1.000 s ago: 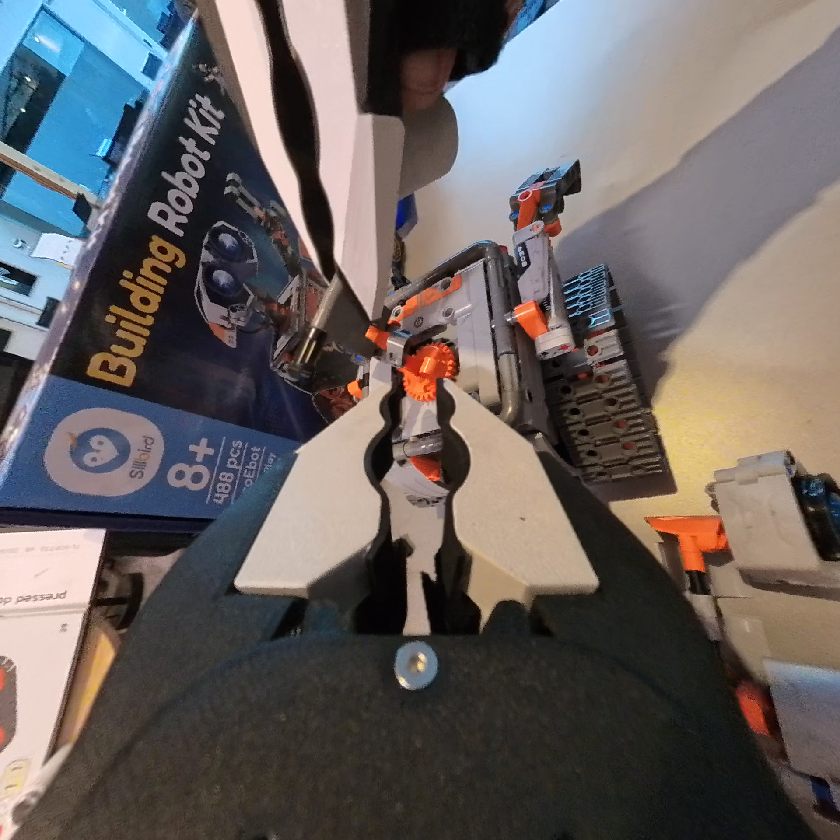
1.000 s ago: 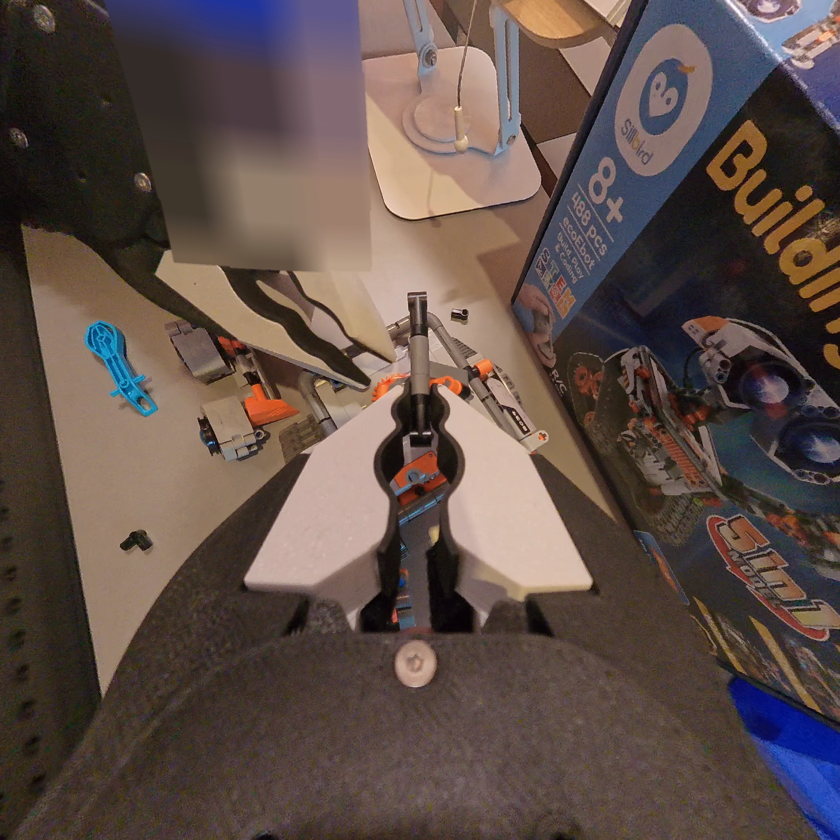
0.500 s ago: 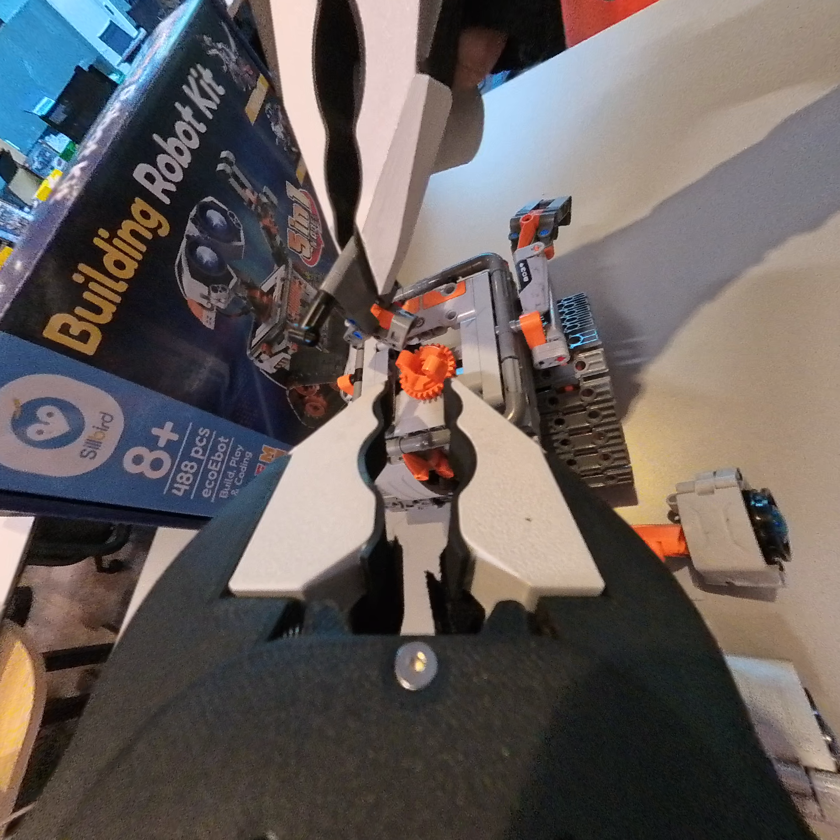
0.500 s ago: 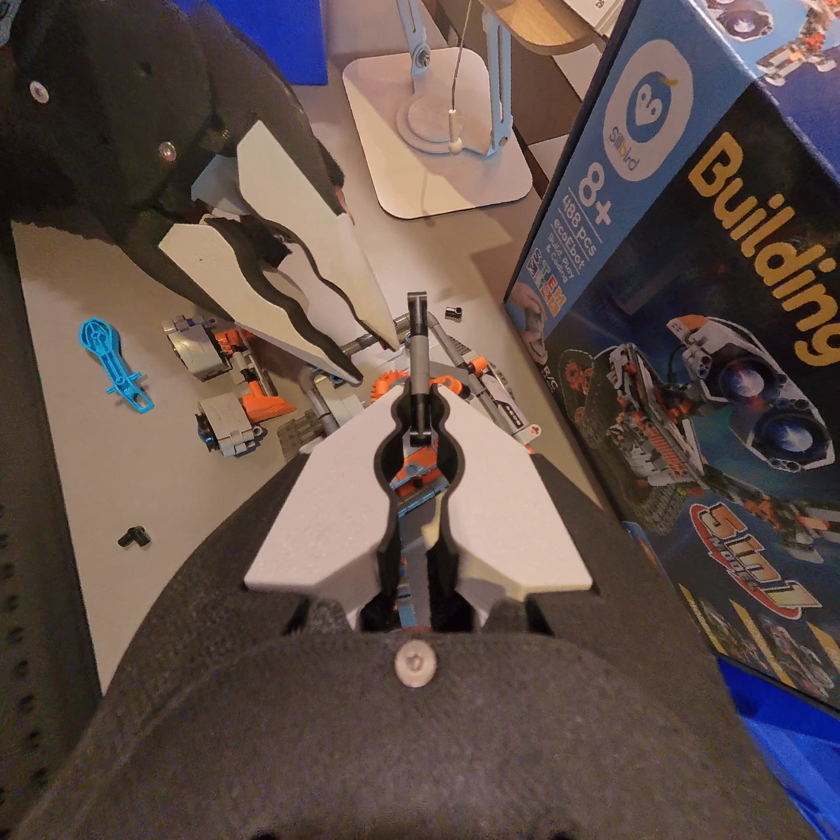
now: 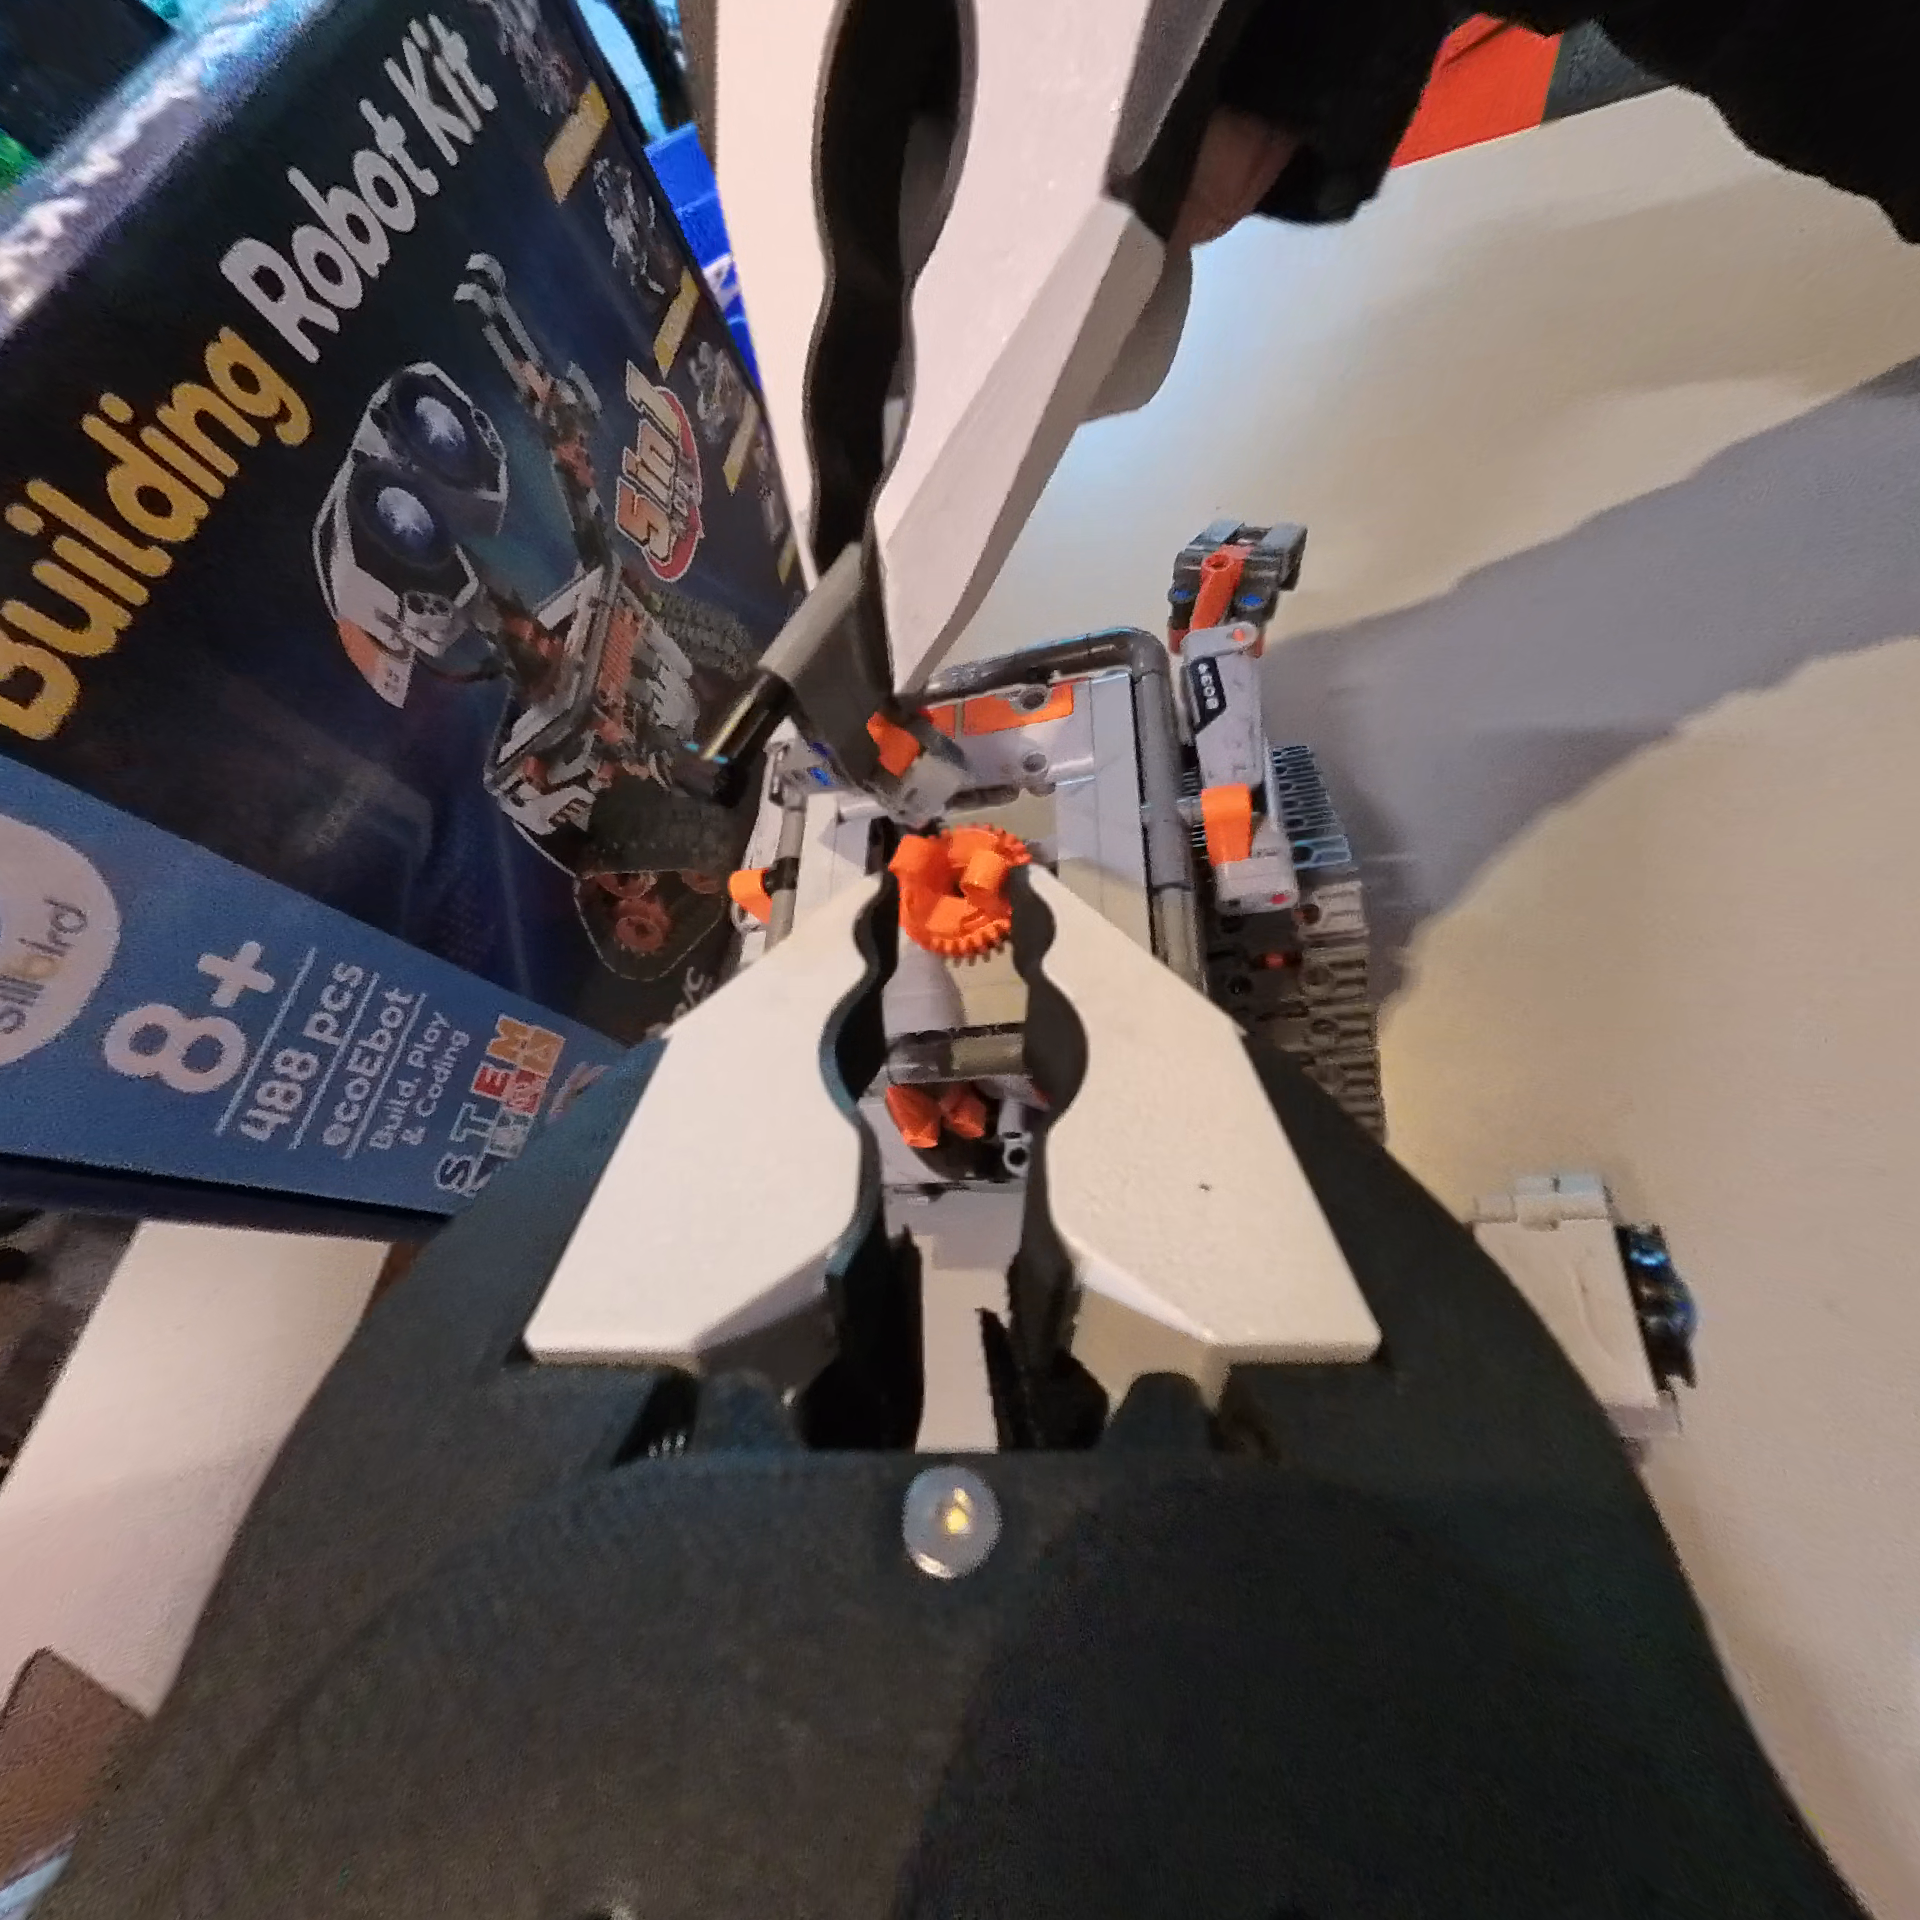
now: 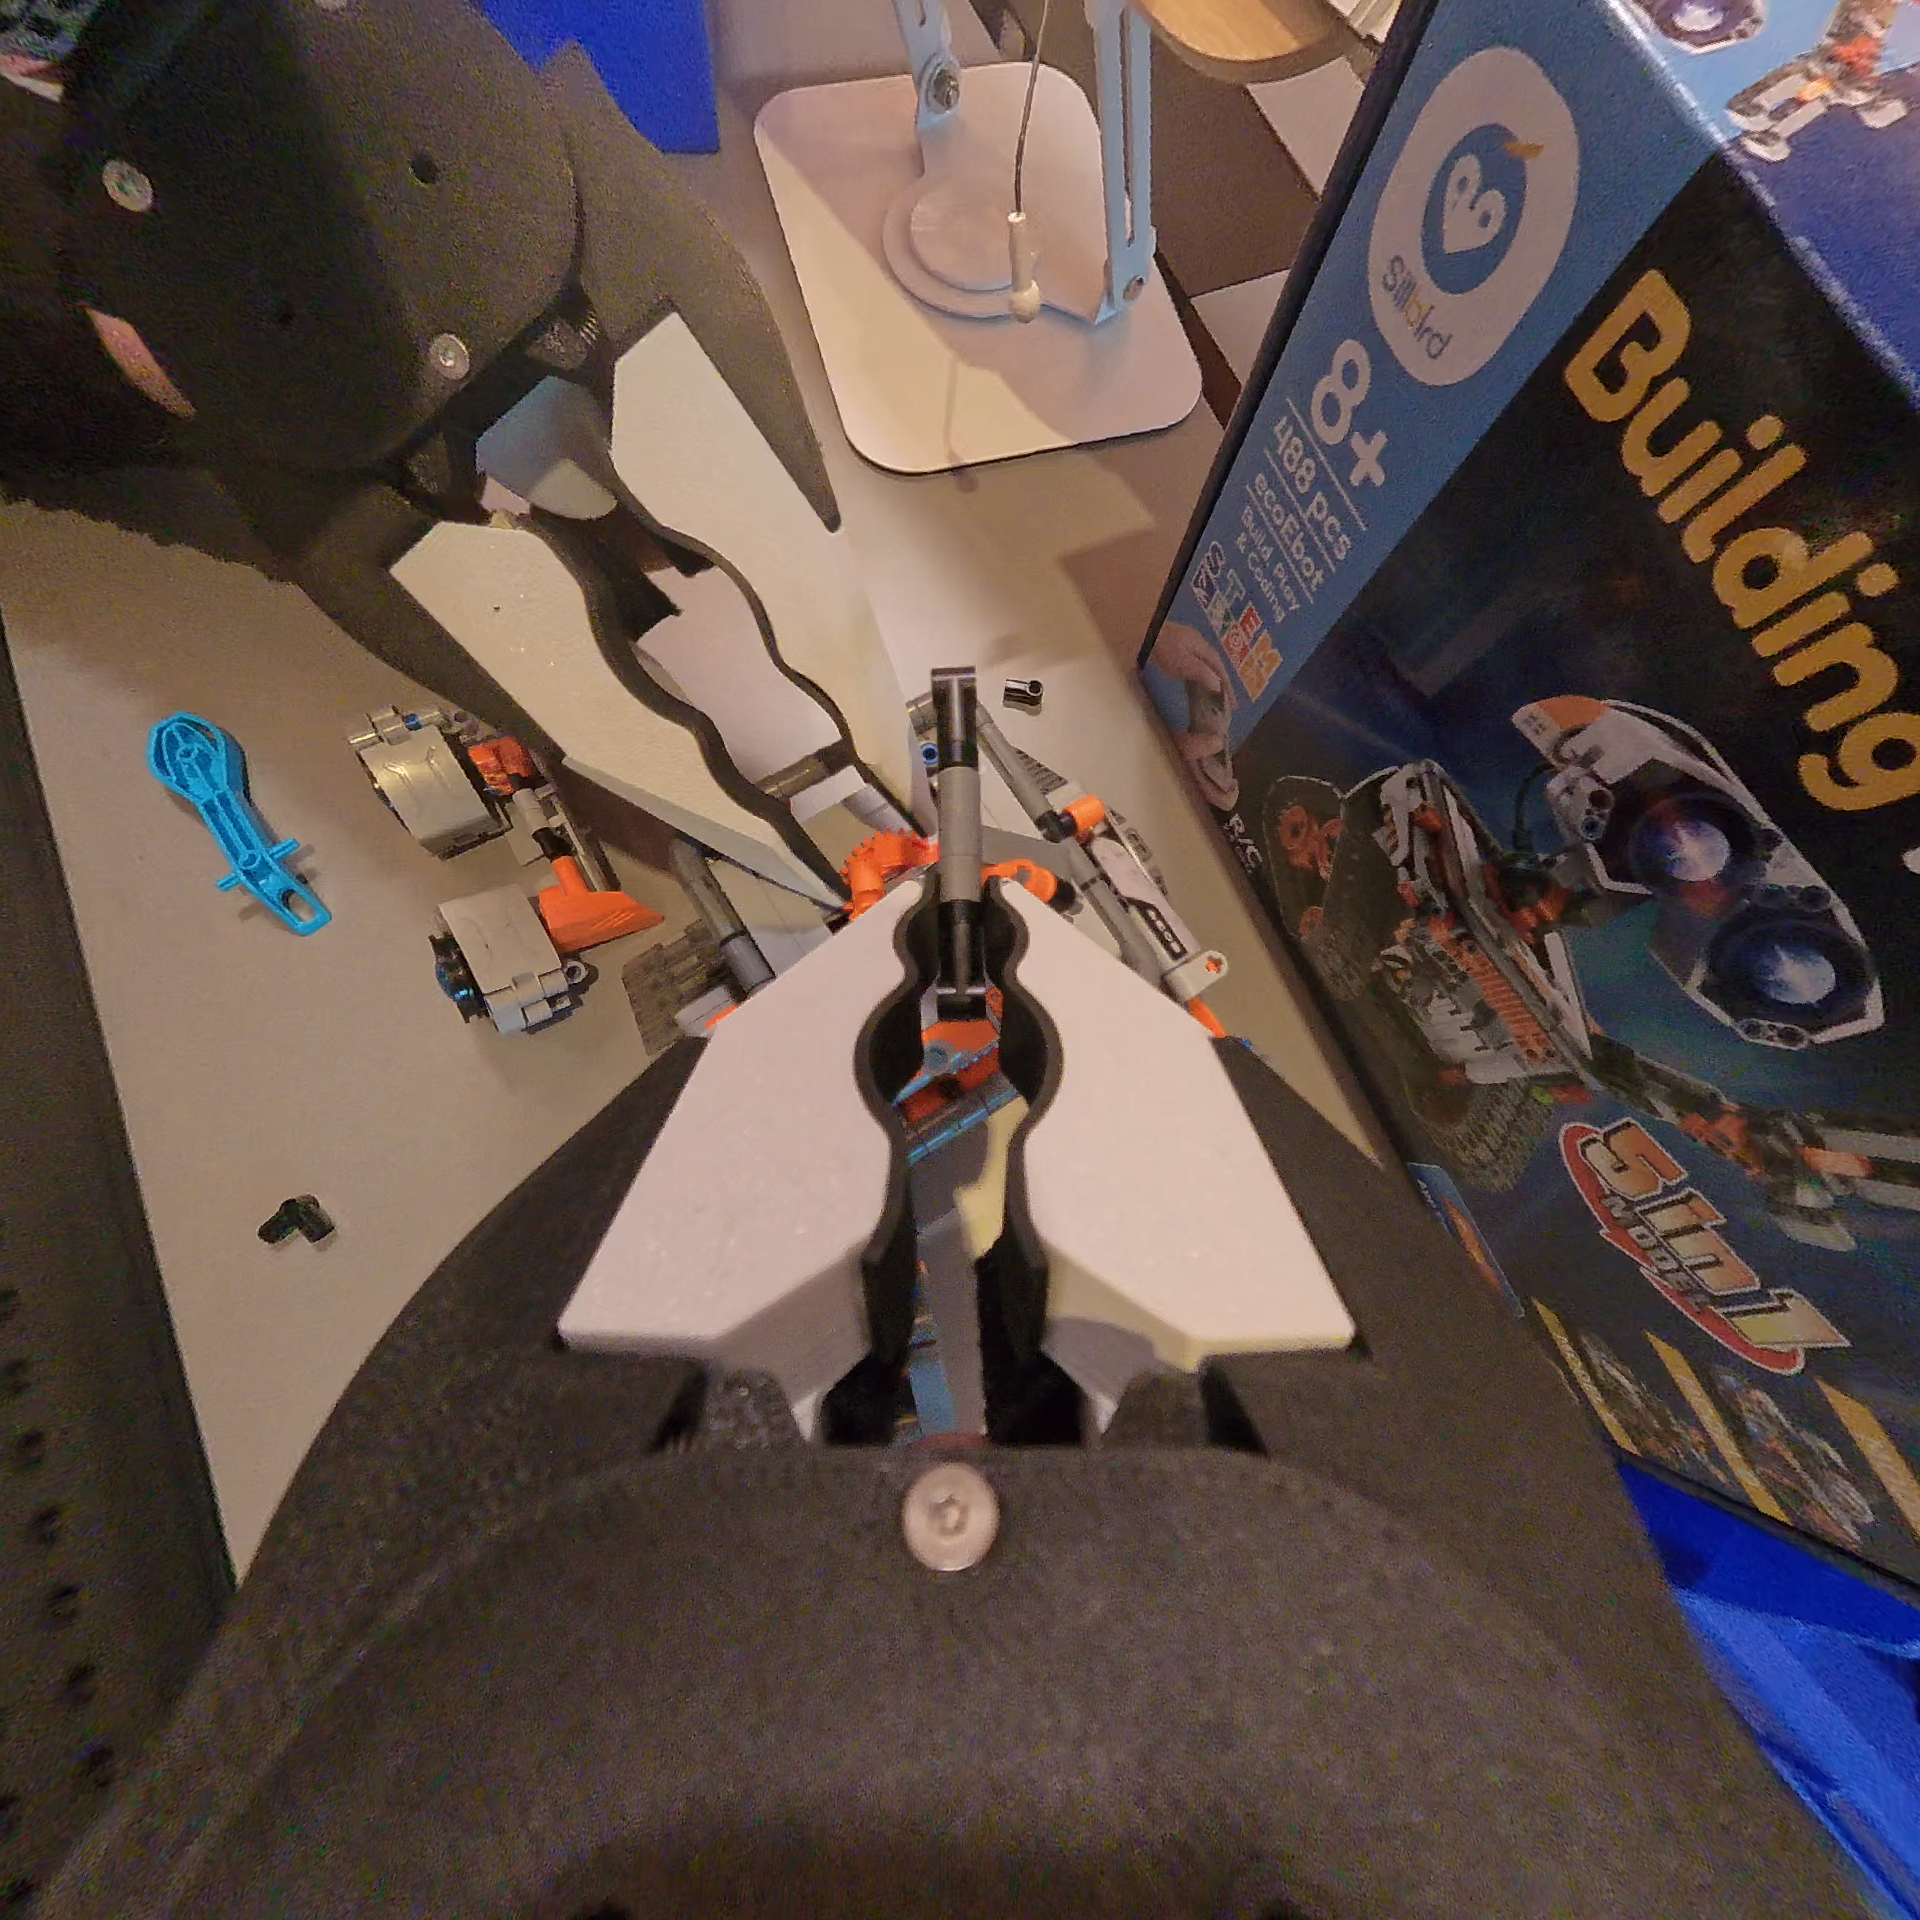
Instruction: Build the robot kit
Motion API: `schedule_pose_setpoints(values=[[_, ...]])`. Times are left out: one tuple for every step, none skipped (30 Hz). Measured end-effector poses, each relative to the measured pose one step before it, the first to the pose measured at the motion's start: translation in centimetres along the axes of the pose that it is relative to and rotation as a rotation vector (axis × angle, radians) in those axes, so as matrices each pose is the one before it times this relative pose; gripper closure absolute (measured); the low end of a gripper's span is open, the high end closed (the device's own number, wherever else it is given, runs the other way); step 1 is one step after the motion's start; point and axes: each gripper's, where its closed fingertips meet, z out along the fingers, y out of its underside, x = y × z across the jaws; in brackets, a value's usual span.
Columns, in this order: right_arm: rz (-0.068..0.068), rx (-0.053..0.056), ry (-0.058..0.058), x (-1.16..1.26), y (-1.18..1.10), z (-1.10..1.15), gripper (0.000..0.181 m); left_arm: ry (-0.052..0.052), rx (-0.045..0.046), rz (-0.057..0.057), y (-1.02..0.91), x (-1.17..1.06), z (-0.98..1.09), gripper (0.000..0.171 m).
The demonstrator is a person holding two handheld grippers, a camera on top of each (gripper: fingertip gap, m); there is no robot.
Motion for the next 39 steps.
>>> schedule_pose_setpoints(values=[[0.0023, 0.0026, 0.0024, 0.092, -0.022, -0.121, 0.176, 0.0118, 0.00017, -0.0151, -0.001, 0.008, 0.044, 0.151], [0.0015, 0.0018, 0.002, 0.074, -0.006, -0.105, 0.176, 0.0113, 0.00079, -0.0115, 0.007, -0.003, 0.04, 0.151], [0.0017, 0.0011, 0.0017, 0.073, 0.012, -0.09, 0.176, 0.0135, 0.0004, -0.0112, 0.014, 0.037, 0.04, 0.151], [0.0017, 0.0006, 0.001, 0.053, 0.005, -0.079, 0.176, 0.0154, 0.0006, -0.0079, 0.001, 0.079, 0.05, 0.152], [0.0004, 0.0003, 0.0003, 0.033, 0.013, -0.043, 0.176, 0.0176, -0.00127, -0.006, -0.003, 0.088, 0.063, 0.153], [0.0001, -0.0007, 0.0002, 0.029, 0.025, -0.033, 0.175, 0.0207, -0.0037, -0.0046, 0.016, 0.068, 0.049, 0.155], [0.0005, 0.0, -0.0003, 0.012, 0.019, -0.018, 0.175, 0.0208, -0.00267, -0.0028, -0.021, 0.014, 0.046, 0.155], [0.0007, 0.0006, -0.0012, -0.003, 0.003, -0.021, 0.175, 0.0236, -0.00326, 0.0041, 0.025, 0.035, 0.02, 0.154], [0.0005, -0.0006, -0.0005, 0.01, 0.019, 0.001, 0.175, 0.027, -0.00317, 0.0021, 0.043, 0.005, 0.002, 0.154], [0.0003, -0.0008, -0.0001, 0.021, 0.032, -0.01, 0.176, 0.0307, -0.00159, -0.0012, 0.024, 0.038, -0.006, 0.153], [0.0007, -0.0005, -0.0011, 0.009, 0.023, -0.002, 0.176, 0.0284, -0.00289, 0.0026, 0.034, -0.004, -0.02, 0.153], [0.001, 0.0, -0.0005, 0.024, 0.011, -0.009, 0.176, 0.0263, -0.00498, -0.0014, 0.026, -0.019, -0.023, 0.153], [0.0018, 0.0012, -0.001, 0.017, 0.014, -0.021, 0.176, 0.0279, -0.00583, 0.0031, -0.022, 0.036, -0.007, 0.153], [0.0016, 0.0012, -0.0021, 0.002, -0.003, -0.018, 0.175, 0.0293, -0.00907, 0.0208, 0.01, 0.134, -0.012, 0.151], [0.0015, 0.0014, -0.002, 0.002, -0.006, -0.016, 0.176, 0.021, -0.01242, 0.0342, 0.045, 0.03, -0.03, 0.151], [0.0024, 0.0011, -0.0022, 0.005, -0.005, 0.001, 0.176, 0.025, -0.01207, 0.0275, 0.059, 0.031, -0.014, 0.15], [0.002, 0.001, -0.0028, -0.01, 0.006, 0.017, 0.176, 0.0328, -0.00727, 0.0106, -0.038, 0.054, -0.011, 0.149], [0.0014, 0.0003, -0.0036, -0.043, 0.011, 0.031, 0.176, 0.0331, -0.00597, 0.0101, -0.035, 0.046, 0.031, 0.149], [0.001, -0.0005, -0.0018, -0.016, 0.013, 0.035, 0.176, 0.0312, -0.00662, 0.0101, -0.029, 0.037, 0.018, 0.148], [0.0008, -0.0007, -0.0003, 0.006, 0.016, 0.034, 0.176, 0.0298, -0.00479, 0.0086, -0.042, 0.025, 0.009, 0.148], [0.0012, -0.0004, -0.0009, -0.002, 0.014, 0.019, 0.176, 0.0249, -0.00205, 0.0087, -0.035, 0.002, 0.039, 0.147], [0.0014, 0.0001, -0.0002, 0.026, 0.017, -0.002, 0.176, 0.0187, -0.00168, 0.0046, -0.029, -0.022, 0.036, 0.147], [0.001, 0.0004, 0.0008, 0.038, 0.003, -0.02, 0.176, 0.0102, -0.00552, -0.0045, 0.016, -0.101, -0.013, 0.146], [0.0019, 0.0017, 0.0005, 0.046, -0.012, -0.043, 0.176, -0.0128, -0.01349, -0.008, 0.193, -0.368, 0.016, 0.139], [0.0032, 0.003, -0.0004, 0.036, -0.024, -0.055, 0.176, 0.005, -0.00058, 0.0033, 0.081, 0.072, -0.042, 0.139], [0.0026, 0.0039, -0.0008, 0.016, -0.045, -0.07, 0.176, -0.0128, 0.01175, 0.004, -0.054, -0.056, -0.146, 0.137], [0.0012, 0.0039, -0.0005, -0.004, -0.061, -0.054, 0.176, -0.0203, 0.01135, 0.0022, 0.0, -0.105, -0.202, 0.133], [0.0008, 0.0032, -0.0009, -0.026, -0.07, -0.04, 0.176, -0.0189, 0.00889, -0.0021, 0.059, -0.074, -0.237, 0.13], [0.0003, 0.0026, -0.0011, -0.053, -0.067, -0.009, 0.176, -0.0231, 0.01321, -0.009, -0.027, -0.112, -0.29, 0.126], [-0.0003, -0.0004, -0.0004, -0.048, -0.024, 0.028, 0.176, -0.0303, 0.02059, -0.0144, -0.183, -0.189, -0.297, 0.128], [-0.0017, -0.0023, -0.0002, -0.067, 0.002, 0.044, 0.176, -0.0128, 0.01829, -0.0091, -0.172, 0.155, -0.2, 0.132], [-0.0021, -0.0018, -0.0005, -0.069, 0.002, 0.055, 0.176, -0.0209, 0.00211, -0.0066, 0.003, 0.074, -0.065, 0.136], [-0.0012, -0.0018, -0.0007, -0.068, -0.001, 0.074, 0.176, -0.0189, -0.00471, -0.0014, 0.06, 0.088, 0.045, 0.138], [-0.0012, -0.0023, -0.0002, -0.044, 0.013, 0.062, 0.176, -0.0104, -0.00889, -0.0043, 0.05, 0.115, 0.162, 0.137], [-0.0006, -0.0021, 0.0008, -0.018, 0.019, 0.055, 0.176, 0.0004, -0.01408, -0.0034, 0.1, 0.166, 0.258, 0.136], [-0.0008, -0.0013, 0.0004, -0.025, 0.007, 0.031, 0.176, -0.008, -0.00878, -0.0033, -0.041, -0.068, 0.27, 0.136], [-0.0008, -0.0011, 0.0003, -0.029, 0.012, 0.009, 0.176, 0.0008, -0.01208, -0.0014, 0.009, -0.043, 0.275, 0.138], [-0.0003, -0.0009, 0.002, 0.033, 0.015, -0.023, 0.176, 0.0089, -0.01982, -0.0051, 0.147, -0.024, 0.296, 0.139], [0.0003, 0.0011, 0.0022, 0.05, -0.017, -0.078, 0.176, 0.018, -0.01044, -0.0099, 0.032, 0.035, 0.254, 0.142]])
